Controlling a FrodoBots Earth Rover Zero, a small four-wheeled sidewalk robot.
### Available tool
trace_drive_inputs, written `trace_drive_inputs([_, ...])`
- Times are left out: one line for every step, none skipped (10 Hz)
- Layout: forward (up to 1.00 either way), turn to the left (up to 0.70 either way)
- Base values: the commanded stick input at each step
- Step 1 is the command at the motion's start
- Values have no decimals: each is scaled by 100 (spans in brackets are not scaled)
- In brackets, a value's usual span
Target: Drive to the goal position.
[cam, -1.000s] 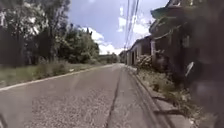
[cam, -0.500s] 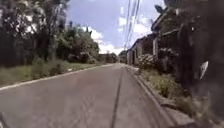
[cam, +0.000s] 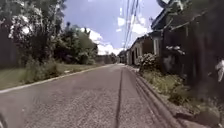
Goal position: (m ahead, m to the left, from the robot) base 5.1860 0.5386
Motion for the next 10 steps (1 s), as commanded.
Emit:
trace_drive_inputs([70, 1])
trace_drive_inputs([70, 1])
trace_drive_inputs([70, 1])
trace_drive_inputs([70, 1])
trace_drive_inputs([70, 1])
trace_drive_inputs([70, 1])
trace_drive_inputs([70, 1])
trace_drive_inputs([70, 1])
trace_drive_inputs([70, 1])
trace_drive_inputs([70, 1])
